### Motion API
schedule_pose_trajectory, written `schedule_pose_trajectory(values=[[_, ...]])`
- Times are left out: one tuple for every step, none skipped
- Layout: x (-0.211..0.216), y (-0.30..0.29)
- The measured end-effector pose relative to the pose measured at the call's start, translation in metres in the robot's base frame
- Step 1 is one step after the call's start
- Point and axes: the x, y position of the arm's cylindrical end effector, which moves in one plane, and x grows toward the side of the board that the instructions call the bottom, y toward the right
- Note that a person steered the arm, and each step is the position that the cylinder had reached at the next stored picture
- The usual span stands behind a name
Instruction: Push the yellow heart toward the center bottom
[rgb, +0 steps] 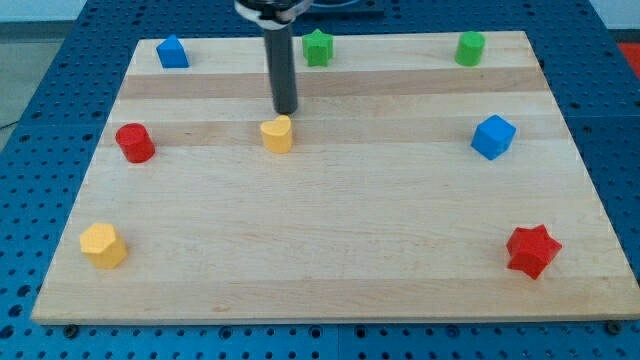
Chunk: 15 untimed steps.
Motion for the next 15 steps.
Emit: schedule_pose_trajectory(values=[[0.069,0.012],[0.123,0.067],[0.116,0.056],[0.083,0.034],[0.071,0.0],[0.104,0.005],[0.152,0.03],[0.159,0.037],[0.135,0.026],[0.118,0.041],[0.134,0.081],[0.181,0.081],[0.208,0.073],[0.2,0.064],[0.176,0.055]])
